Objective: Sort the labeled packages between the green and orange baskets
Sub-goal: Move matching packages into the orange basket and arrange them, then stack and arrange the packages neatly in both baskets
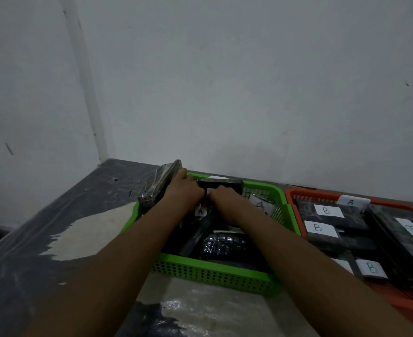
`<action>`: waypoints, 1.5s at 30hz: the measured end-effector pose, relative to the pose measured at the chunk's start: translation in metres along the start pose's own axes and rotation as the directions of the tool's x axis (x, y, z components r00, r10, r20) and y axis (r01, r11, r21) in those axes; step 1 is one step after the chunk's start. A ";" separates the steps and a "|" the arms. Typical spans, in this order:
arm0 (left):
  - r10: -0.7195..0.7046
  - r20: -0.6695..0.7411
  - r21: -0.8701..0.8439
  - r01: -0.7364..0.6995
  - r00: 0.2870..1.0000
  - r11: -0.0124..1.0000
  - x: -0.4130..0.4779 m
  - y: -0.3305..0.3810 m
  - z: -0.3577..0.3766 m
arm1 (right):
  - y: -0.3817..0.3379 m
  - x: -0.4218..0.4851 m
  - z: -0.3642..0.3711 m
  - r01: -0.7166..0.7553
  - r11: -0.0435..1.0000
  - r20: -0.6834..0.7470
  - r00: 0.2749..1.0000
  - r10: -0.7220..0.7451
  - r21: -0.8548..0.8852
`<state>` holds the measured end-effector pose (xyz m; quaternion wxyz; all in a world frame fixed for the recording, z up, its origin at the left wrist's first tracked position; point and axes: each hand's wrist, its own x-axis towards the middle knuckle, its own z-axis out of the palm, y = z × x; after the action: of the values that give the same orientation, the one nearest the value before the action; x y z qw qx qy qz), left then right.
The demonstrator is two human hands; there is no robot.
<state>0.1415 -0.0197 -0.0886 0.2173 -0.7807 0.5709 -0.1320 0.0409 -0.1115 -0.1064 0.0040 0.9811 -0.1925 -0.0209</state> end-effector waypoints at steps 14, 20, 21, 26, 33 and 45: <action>-0.027 -0.014 0.001 0.027 1.000 1.000 0.009 0.003 0.022 | 0.061 -0.040 -0.048 -0.025 0.982 -0.107 0.993 0.045 0.187; -0.057 -0.018 -0.038 0.057 0.998 0.998 0.010 0.005 0.025 | 0.071 -0.046 -0.023 -0.088 0.995 0.108 0.991 0.084 0.038; -0.058 -0.022 -0.029 0.057 0.998 0.998 0.009 0.006 0.025 | 0.070 -0.046 -0.016 -0.093 0.995 0.119 0.989 0.088 0.031; -0.066 -0.043 0.002 0.066 0.997 0.998 0.005 0.009 0.023 | 0.071 -0.044 0.000 -0.081 0.990 0.045 0.996 0.076 0.113; -0.085 -0.004 -0.042 0.085 0.996 0.995 -0.002 0.008 0.011 | 0.081 -0.057 -0.005 -0.051 0.942 -0.080 0.993 0.082 0.331; 0.214 -0.289 -0.897 -0.342 0.933 0.279 -0.007 0.013 -0.024 | 0.090 -0.097 -0.035 0.265 0.740 -0.354 0.935 -0.039 0.619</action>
<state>0.1174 -0.0212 -0.0741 -0.2838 -0.6408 0.6794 0.2173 -0.0816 -0.1581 -0.0659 -0.3116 0.9220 -0.1026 0.2060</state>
